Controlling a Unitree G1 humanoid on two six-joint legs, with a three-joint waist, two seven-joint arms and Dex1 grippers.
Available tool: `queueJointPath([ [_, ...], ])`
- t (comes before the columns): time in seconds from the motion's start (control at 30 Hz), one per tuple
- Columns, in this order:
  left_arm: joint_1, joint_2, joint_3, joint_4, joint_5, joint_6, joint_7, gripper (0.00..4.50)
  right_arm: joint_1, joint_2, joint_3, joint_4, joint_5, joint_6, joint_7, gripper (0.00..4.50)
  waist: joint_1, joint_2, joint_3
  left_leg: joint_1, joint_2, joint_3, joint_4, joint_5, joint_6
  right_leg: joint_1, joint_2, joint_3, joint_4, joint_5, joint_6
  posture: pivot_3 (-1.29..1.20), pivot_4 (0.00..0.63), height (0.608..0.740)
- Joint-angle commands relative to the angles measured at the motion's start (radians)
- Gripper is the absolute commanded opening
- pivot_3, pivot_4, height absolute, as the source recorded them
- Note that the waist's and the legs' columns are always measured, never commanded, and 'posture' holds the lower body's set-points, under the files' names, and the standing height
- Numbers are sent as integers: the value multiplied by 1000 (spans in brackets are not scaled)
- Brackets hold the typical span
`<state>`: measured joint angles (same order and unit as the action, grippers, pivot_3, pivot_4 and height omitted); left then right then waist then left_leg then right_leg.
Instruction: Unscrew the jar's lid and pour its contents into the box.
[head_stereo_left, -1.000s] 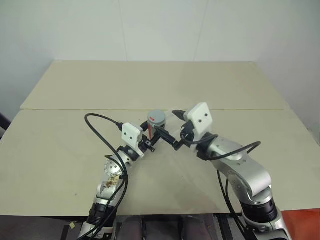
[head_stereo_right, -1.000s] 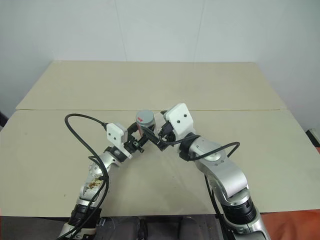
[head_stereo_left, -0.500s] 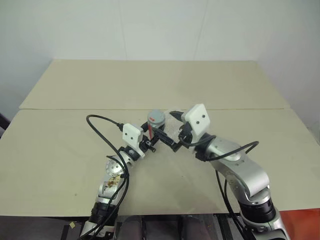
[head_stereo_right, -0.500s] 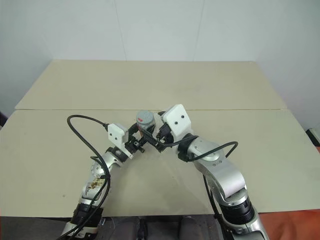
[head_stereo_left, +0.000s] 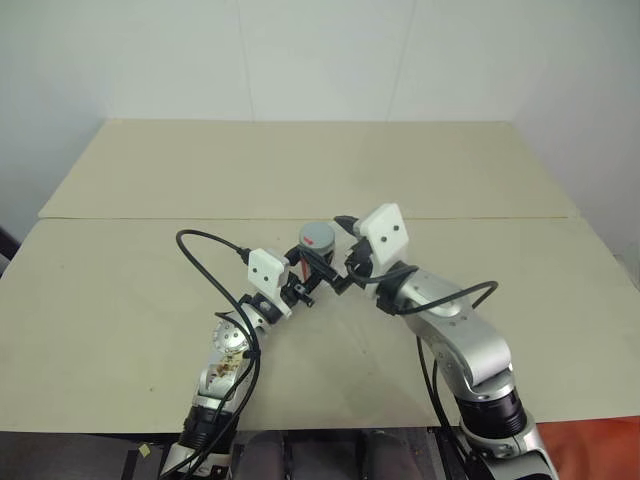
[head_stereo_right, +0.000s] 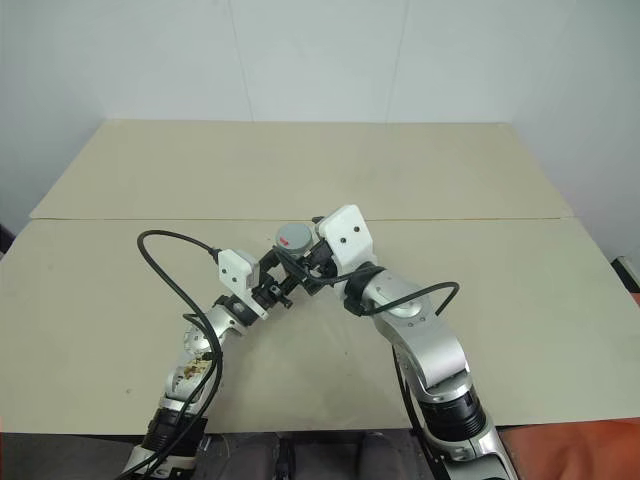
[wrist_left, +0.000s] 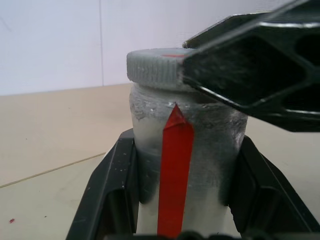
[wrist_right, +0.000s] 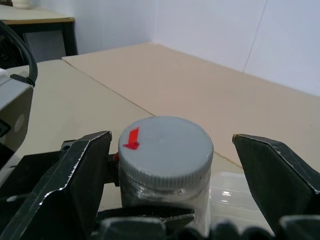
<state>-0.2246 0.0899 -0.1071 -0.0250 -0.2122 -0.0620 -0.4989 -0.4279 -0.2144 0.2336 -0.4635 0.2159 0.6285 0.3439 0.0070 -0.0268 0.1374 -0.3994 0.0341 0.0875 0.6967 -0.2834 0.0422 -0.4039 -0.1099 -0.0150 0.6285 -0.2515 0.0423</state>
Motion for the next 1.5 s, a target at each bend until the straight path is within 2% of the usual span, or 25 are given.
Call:
queueJointPath([
  [0.03,-1,0,-9,-45,1,-29,-3,1933,-23,7,4,-18,-9,-38,9,4500,0,0,0,0,0,0,0,0,0,0,0,0,0,0,0,0,150,740],
  [0.17,-5,2,-12,-38,4,-39,-6,1933,-19,8,3,-14,-8,-37,20,4500,-1,0,0,0,0,0,0,0,0,0,0,0,0,0,0,0,150,740],
  [0.2,-6,2,-12,-36,5,-41,-6,1933,-18,10,1,-14,-5,-35,21,4116,-1,0,0,0,0,0,0,0,0,0,0,0,0,0,0,0,150,740],
  [0.27,-9,2,-12,-30,7,-45,-7,1933,-16,13,-1,-14,-2,-34,25,3673,-1,0,0,0,0,0,0,0,0,0,0,0,0,0,0,0,150,740],
  [0.33,-9,1,-13,-29,8,-47,-6,1933,-15,12,-2,-17,-5,-33,27,2944,-1,0,0,0,0,0,0,0,0,0,0,0,0,0,0,0,150,740],
  [0.37,-8,0,-14,-29,9,-48,-6,1933,-14,9,-2,-19,-8,-32,28,2766,-1,0,0,0,0,0,0,0,0,0,0,0,0,0,0,0,150,740],
  [0.63,-5,0,-23,-27,4,-55,-17,1933,-10,-14,-4,-23,-13,-29,46,2766,-1,0,0,0,0,0,0,0,0,0,0,0,0,0,0,0,150,740],
  [0.83,29,14,-38,-60,-23,-49,-58,1933,-16,-82,-56,-22,55,-37,147,2766,-1,0,0,0,0,0,0,0,0,0,0,0,0,0,0,0,150,740],
  [1.07,25,19,-48,-55,-42,-56,-91,1933,-46,-188,-86,47,150,-102,368,2766,-1,0,0,0,0,0,0,0,0,0,0,0,0,0,0,0,150,740],
  [1.23,16,15,-51,-49,-52,-58,-117,1933,-126,-258,-74,192,225,-155,621,2766,-1,0,0,0,0,0,0,0,0,0,0,0,0,0,0,0,150,740],
  [1.5,21,8,-56,-47,-53,-65,-134,1933,-277,-264,-26,469,236,-270,946,2766,-1,0,0,0,0,0,0,0,0,0,0,0,0,0,0,0,150,740],
])
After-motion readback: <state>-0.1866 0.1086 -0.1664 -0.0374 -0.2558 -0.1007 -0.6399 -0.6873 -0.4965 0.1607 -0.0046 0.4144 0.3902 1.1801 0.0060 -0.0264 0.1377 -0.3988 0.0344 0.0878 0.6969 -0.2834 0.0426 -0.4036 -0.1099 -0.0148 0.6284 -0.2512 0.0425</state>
